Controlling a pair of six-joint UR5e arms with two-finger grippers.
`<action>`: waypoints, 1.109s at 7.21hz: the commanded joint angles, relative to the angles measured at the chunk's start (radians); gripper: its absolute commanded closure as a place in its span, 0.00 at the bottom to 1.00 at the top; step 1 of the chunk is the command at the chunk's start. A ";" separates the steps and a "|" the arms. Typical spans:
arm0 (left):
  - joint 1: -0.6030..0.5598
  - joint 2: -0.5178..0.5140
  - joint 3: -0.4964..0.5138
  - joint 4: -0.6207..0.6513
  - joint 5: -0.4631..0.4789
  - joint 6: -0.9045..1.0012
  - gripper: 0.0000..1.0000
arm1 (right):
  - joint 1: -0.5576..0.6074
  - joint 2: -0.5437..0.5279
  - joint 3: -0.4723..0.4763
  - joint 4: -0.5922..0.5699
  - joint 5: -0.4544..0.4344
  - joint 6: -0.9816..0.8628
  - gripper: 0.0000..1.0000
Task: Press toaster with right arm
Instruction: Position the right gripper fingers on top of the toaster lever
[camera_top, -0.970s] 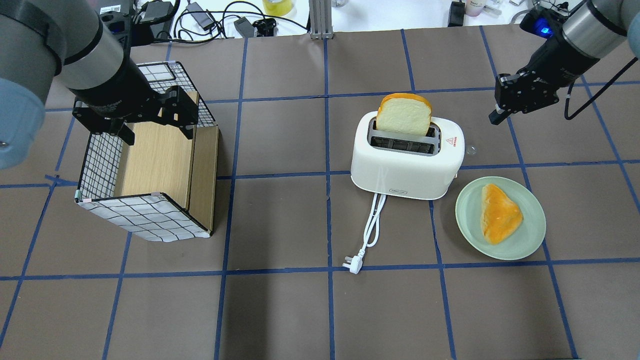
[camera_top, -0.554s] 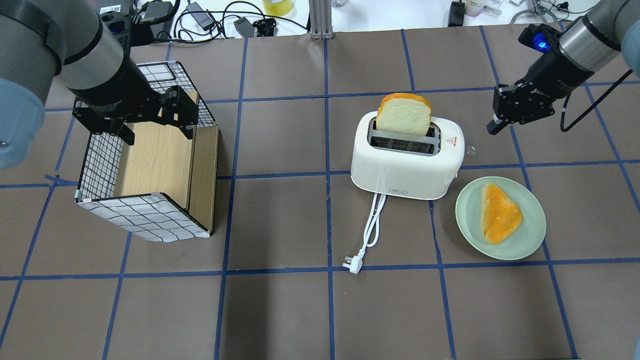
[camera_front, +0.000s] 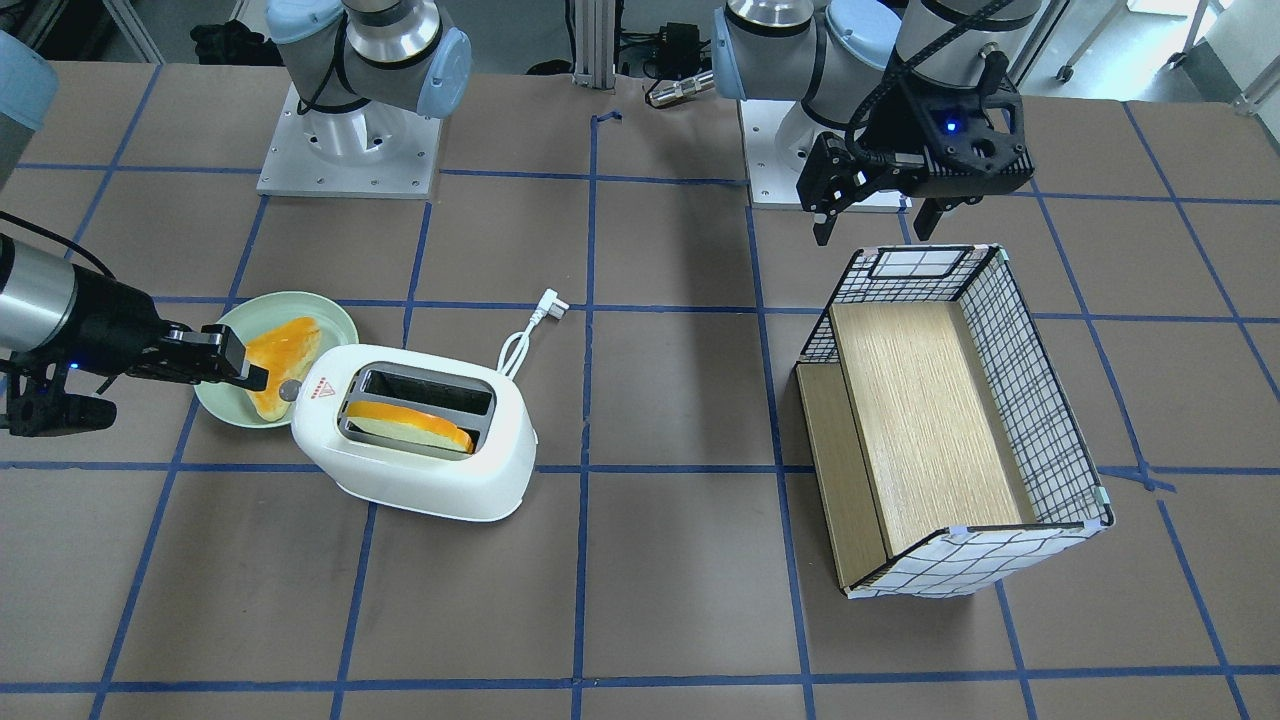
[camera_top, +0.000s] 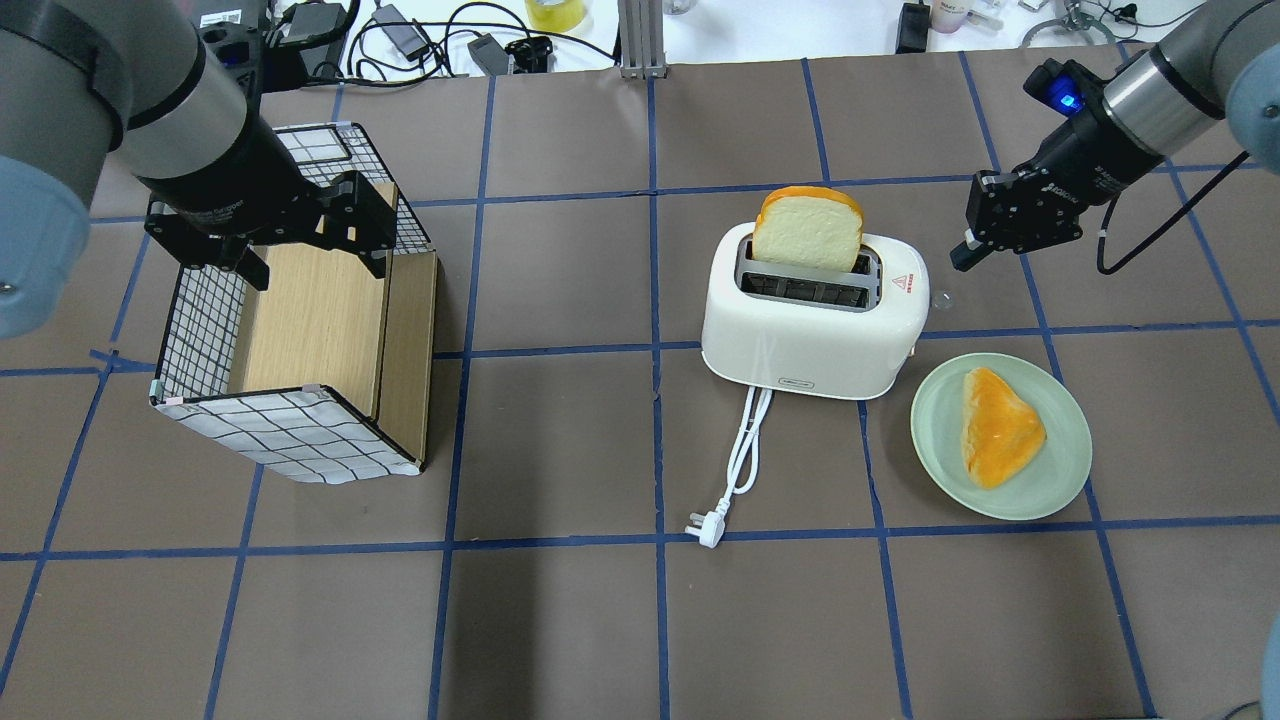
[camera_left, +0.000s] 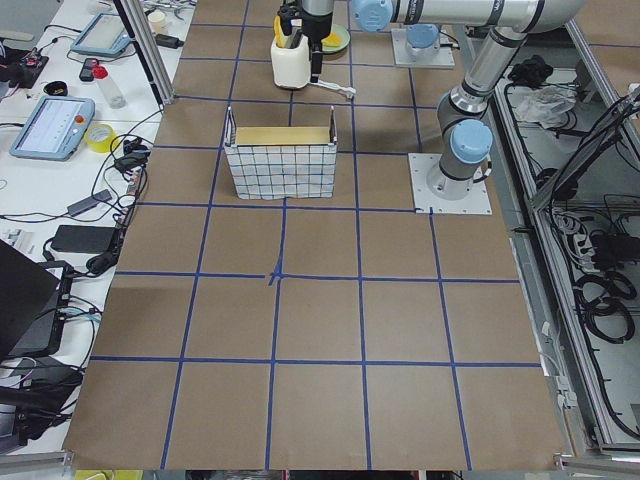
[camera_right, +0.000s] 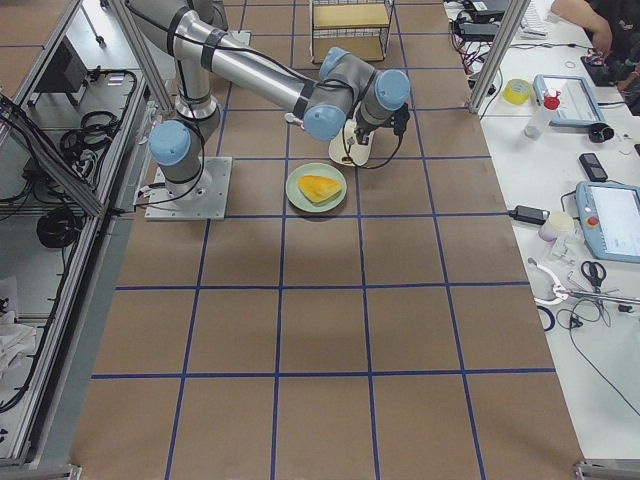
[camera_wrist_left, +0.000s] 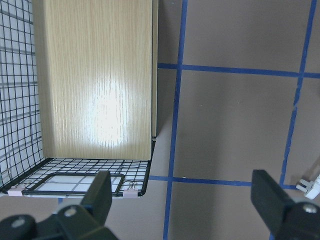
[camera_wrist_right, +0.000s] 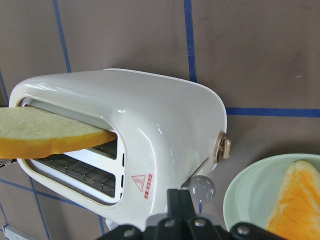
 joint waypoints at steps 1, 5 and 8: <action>0.000 0.000 -0.001 0.000 0.000 0.000 0.00 | -0.003 0.026 0.001 -0.001 0.012 -0.012 1.00; 0.000 0.000 0.000 0.000 0.000 0.000 0.00 | -0.003 0.043 0.006 0.000 -0.008 -0.011 1.00; 0.000 0.000 -0.001 0.000 0.000 0.000 0.00 | -0.003 0.034 0.043 0.005 -0.003 -0.011 1.00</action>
